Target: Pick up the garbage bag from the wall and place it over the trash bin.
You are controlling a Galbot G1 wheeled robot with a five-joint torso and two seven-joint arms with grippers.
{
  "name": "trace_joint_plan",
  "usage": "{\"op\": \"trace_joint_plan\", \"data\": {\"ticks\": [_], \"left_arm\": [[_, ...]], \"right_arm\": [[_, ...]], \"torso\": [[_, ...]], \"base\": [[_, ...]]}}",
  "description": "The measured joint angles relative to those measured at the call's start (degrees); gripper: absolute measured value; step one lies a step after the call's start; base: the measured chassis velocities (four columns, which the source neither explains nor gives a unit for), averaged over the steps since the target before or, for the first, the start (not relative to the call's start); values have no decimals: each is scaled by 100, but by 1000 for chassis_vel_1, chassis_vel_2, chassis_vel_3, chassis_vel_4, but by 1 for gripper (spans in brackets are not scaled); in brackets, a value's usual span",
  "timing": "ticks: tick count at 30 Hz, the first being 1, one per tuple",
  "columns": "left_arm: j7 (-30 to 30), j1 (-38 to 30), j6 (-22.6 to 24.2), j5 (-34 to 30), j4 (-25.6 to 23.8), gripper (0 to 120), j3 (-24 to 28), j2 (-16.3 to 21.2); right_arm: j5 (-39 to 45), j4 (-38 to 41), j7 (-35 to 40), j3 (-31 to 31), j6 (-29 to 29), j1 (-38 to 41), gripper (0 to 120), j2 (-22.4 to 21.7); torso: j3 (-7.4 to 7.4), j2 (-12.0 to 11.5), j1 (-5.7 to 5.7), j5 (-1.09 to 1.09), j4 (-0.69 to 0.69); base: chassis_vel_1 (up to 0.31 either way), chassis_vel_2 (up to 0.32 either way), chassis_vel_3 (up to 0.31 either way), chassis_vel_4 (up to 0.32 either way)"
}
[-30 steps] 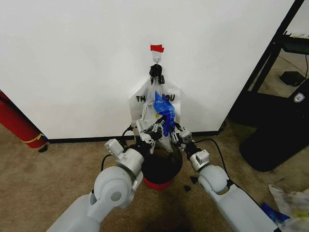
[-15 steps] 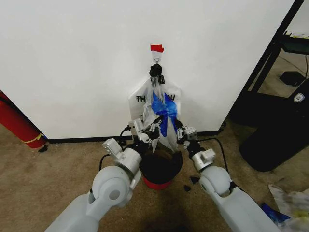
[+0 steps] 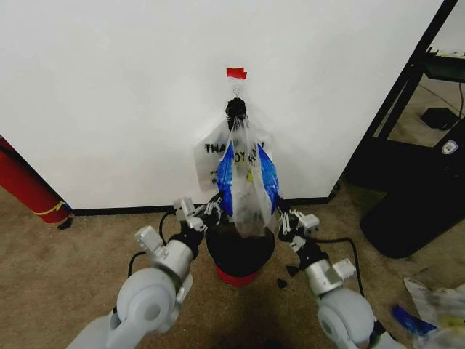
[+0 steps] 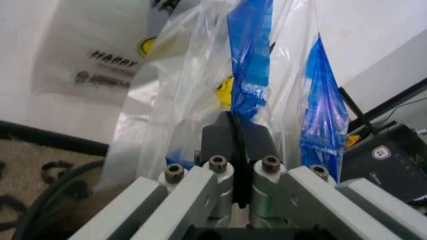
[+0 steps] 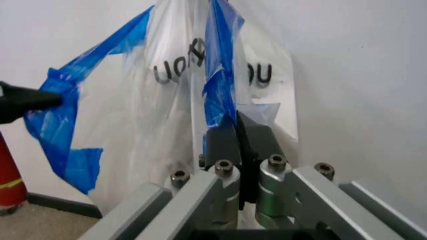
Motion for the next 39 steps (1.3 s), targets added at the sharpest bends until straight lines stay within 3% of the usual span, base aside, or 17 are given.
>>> {"op": "trace_joint_plan", "data": {"ticks": [13, 19, 30, 39], "left_arm": [[84, 668, -83, 444, -288, 0, -94, 8], [66, 679, -99, 491, -372, 0, -97, -8], [14, 836, -121, 439, -1054, 0, -332, 283], [15, 833, -136, 452, -1144, 0, -355, 297]], "right_arm": [[-191, 198, -142, 136, 242, -728, 0, 155], [-157, 180, -133, 144, 255, -772, 0, 248], [-81, 769, -118, 83, 209, -1085, 0, 391], [-57, 748, -131, 62, 207, -1117, 0, 444]], "torso": [[0, 0, 0, 0, -1], [1, 0, 0, 0, 0], [1, 0, 1, 0, -1], [1, 0, 1, 0, -1]], "base": [[0, 0, 0, 0], [0, 0, 0, 0], [0, 0, 0, 0], [0, 0, 0, 0]]}}
